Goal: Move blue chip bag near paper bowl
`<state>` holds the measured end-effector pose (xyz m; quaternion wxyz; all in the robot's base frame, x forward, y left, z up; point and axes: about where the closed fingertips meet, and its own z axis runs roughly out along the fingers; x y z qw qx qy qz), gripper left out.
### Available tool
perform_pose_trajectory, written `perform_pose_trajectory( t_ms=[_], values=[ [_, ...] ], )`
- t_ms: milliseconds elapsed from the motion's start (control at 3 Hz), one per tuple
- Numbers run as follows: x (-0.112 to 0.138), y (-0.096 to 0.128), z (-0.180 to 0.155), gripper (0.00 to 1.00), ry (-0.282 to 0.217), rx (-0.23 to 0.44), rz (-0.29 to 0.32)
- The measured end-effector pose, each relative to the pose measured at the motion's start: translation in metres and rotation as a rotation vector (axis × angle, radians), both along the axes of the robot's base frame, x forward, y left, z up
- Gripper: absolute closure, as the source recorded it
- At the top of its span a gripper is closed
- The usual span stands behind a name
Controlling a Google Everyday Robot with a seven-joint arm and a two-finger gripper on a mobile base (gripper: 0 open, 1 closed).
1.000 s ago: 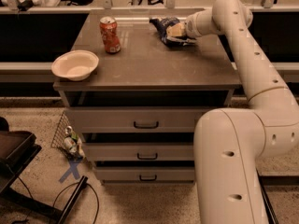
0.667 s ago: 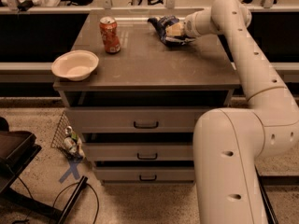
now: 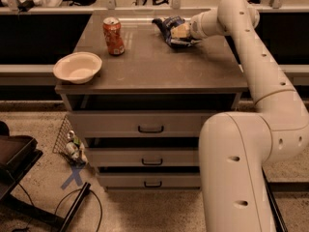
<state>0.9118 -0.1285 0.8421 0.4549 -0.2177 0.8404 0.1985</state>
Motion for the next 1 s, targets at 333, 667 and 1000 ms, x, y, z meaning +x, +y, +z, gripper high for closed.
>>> perform_pose_trajectory(
  t_ms=[333,667,1000],
  values=[
    [-0.0001,0.0,0.0009,1.0,0.0,0.0,0.0],
    [-0.0001,0.0,0.001,1.0,0.0,0.0,0.0],
    [-0.0001,-0.0001,0.0011,1.0,0.0,0.0,0.0]
  ],
)
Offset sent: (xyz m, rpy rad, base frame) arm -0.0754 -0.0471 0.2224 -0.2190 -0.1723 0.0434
